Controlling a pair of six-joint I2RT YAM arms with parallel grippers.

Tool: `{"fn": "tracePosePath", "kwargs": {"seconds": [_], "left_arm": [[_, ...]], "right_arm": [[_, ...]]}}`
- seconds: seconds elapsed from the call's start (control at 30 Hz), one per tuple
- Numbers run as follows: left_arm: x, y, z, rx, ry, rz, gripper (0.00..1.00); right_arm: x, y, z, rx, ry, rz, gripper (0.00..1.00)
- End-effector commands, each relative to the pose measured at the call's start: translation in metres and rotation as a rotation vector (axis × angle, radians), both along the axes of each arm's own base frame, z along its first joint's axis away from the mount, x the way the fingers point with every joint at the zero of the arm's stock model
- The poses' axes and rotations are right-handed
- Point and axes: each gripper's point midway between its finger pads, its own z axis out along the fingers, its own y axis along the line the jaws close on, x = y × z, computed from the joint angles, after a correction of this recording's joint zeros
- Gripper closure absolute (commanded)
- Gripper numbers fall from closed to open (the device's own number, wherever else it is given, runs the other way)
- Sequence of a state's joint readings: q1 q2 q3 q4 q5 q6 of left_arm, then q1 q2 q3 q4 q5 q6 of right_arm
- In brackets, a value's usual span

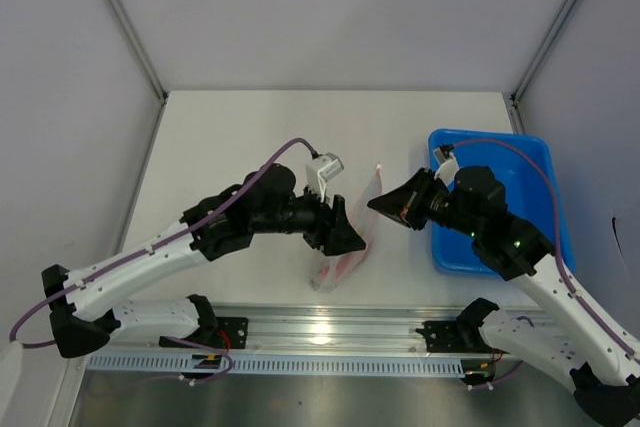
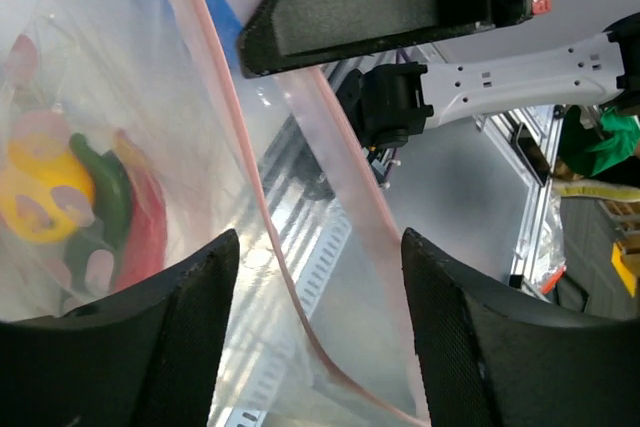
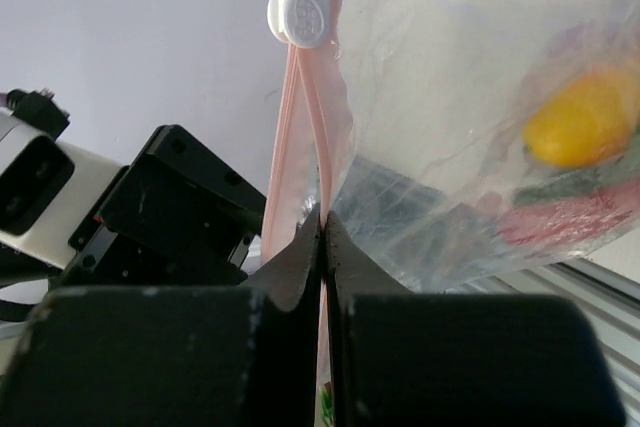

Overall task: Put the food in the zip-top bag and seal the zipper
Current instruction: Adjust the zipper food storage bag at the center of the board.

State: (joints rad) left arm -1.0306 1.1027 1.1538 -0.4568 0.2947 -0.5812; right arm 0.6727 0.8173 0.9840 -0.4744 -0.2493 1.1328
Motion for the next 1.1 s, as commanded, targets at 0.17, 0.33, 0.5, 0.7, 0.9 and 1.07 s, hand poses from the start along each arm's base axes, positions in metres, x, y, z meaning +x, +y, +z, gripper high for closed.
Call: {"fn": "tracePosePath", "kwargs": {"seconds": [0.17, 0.33, 0.5, 0.7, 0.9, 1.07], "left_arm": [[-0.002, -0.006, 0.021, 0.009, -0.093, 0.004, 0.21], [0.005, -0.006, 0.026, 0.042, -0.141, 0.043, 0.18], [0.012, -0.009, 0.013, 0.156, -0.177, 0.081, 0.18], [0.032, -0.004, -0.021, 0.340, -0.257, 0.233, 0.19], [0.045, 0.006, -0.036, 0.420, -0.307, 0.357, 0.28], [0.047, 0.012, -0.030, 0.394, -0.320, 0.386, 0.56]], "right_arm": [[0.009, -0.001, 0.006, 0.019, -0.010, -0.068, 1.00], [0.013, 0.005, -0.002, -0.012, 0.006, -0.085, 1.00], [0.016, 0.011, 0.002, 0.003, 0.012, -0.106, 1.00], [0.022, 0.008, 0.010, 0.045, 0.036, -0.173, 1.00], [0.019, 0.010, 0.016, 0.073, 0.061, -0.176, 1.00], [0.017, 0.004, 0.016, 0.054, 0.038, -0.185, 0.72]]}}
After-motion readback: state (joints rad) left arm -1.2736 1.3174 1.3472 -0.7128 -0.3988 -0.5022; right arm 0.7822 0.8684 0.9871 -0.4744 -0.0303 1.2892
